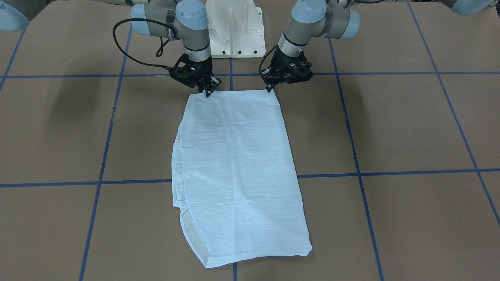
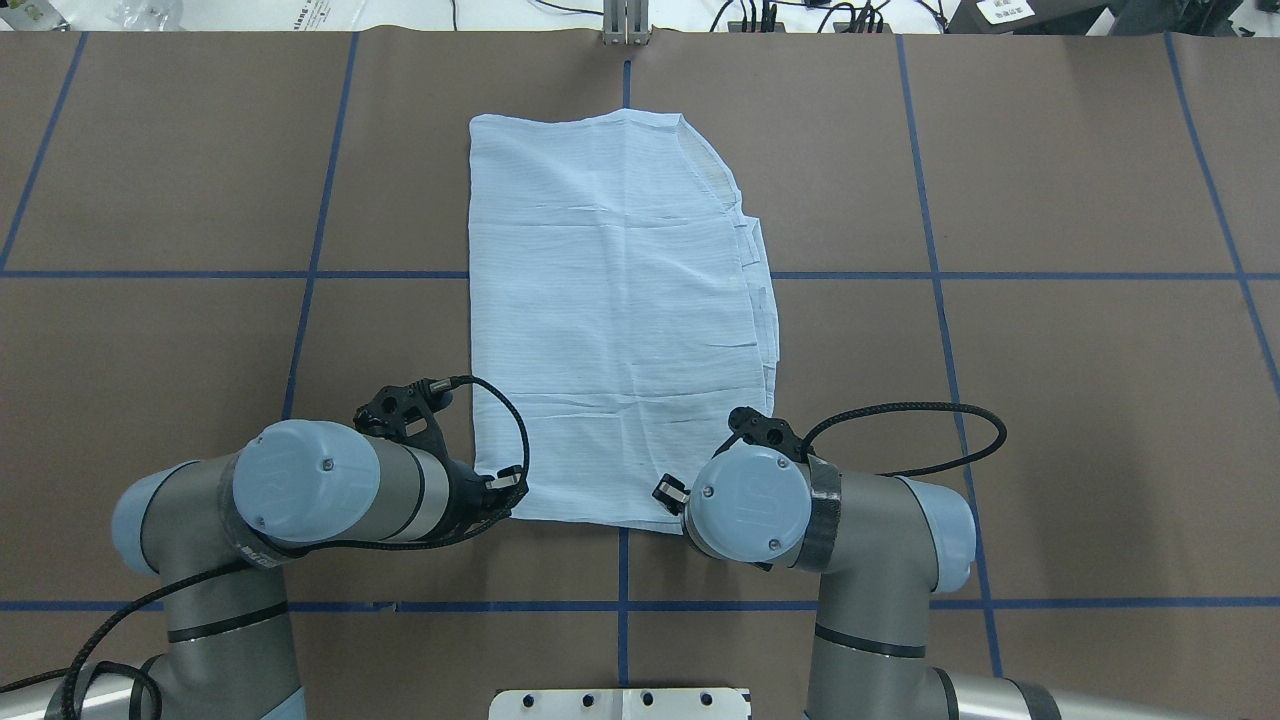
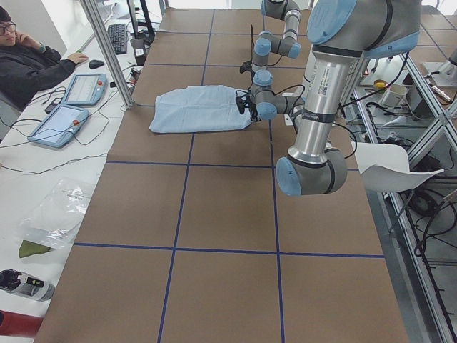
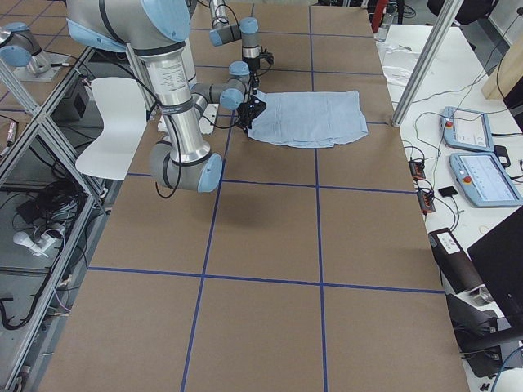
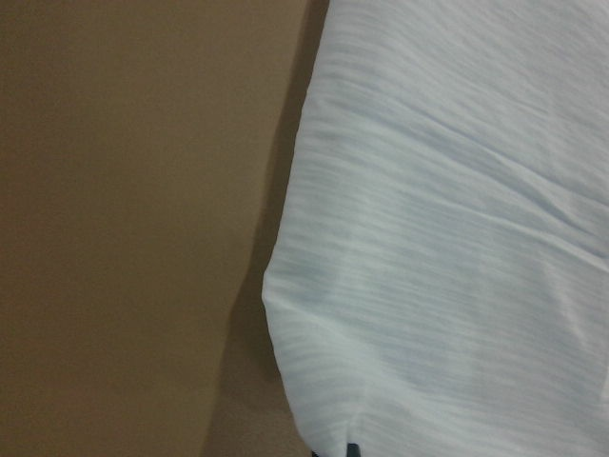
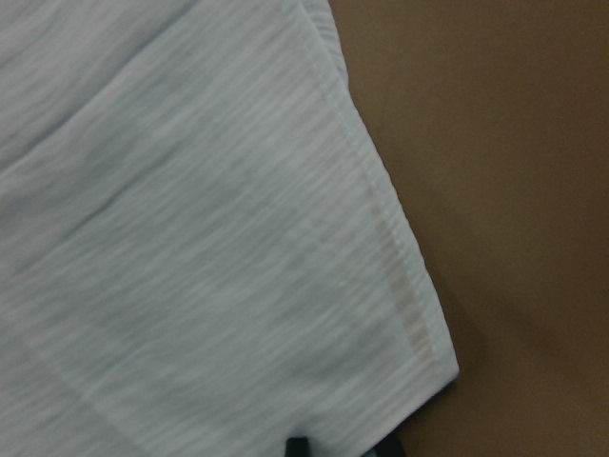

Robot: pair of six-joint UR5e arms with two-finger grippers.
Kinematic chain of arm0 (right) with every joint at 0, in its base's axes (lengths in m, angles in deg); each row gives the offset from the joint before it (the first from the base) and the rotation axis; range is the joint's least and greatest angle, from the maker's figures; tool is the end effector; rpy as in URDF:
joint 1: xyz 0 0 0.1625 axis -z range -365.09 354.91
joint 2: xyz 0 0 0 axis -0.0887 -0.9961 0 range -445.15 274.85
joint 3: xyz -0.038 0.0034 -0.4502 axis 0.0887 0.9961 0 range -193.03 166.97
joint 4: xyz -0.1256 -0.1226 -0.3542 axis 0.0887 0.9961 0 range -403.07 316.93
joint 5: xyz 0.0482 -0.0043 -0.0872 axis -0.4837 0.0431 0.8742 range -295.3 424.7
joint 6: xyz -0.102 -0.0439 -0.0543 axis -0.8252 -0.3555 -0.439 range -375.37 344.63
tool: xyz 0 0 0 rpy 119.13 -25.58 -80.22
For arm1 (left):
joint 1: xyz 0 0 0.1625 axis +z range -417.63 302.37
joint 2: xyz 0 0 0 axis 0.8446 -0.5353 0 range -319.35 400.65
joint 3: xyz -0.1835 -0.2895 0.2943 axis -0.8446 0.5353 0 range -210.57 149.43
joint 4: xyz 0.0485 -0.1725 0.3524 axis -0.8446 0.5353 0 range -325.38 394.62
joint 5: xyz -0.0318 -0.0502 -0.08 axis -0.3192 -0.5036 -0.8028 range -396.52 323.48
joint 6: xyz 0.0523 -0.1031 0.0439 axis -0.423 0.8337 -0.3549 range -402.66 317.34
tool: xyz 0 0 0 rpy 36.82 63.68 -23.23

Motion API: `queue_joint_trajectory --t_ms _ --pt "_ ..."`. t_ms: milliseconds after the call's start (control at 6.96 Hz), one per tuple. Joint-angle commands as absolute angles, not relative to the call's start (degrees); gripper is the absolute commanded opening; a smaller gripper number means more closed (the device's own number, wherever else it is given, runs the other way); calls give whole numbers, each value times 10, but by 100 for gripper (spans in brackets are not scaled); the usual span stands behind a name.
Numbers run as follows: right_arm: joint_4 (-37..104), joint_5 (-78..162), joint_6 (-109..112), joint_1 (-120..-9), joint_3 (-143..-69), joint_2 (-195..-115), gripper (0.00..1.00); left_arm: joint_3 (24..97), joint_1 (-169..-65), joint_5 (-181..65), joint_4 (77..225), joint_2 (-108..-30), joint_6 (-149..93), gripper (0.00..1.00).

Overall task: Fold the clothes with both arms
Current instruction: 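Grasp the near shirt edge with both grippers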

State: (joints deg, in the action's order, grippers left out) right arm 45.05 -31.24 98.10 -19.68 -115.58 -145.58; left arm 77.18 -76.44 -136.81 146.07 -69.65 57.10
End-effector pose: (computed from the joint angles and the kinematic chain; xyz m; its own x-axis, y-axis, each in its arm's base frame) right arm -0.6047 -0.2818 0.3250 0.5665 0.5568 0.6075 -0.4433 0.8274 -0.3449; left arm 0.5370 -0.3004 0.3326 0.4445 -0.3275 -0.8338 0.2505 0.9391 -0.2353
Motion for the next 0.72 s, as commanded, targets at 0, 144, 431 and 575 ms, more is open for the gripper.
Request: queue_joint_trajectory --t_ms 0,144,431,575 --pt "450 -313 981 -197 -1159 -1455 0 772 -764 -1368 1461 -697 571 0" --pt "451 -313 984 -198 -1166 -1456 0 774 -764 -1369 1461 -697 571 0" --pt "452 -314 981 -206 -1201 -1460 0 788 -764 -1372 1461 -700 571 0" --pt "451 -319 980 -209 -1215 -1465 0 802 -764 -1373 1461 -701 571 0"
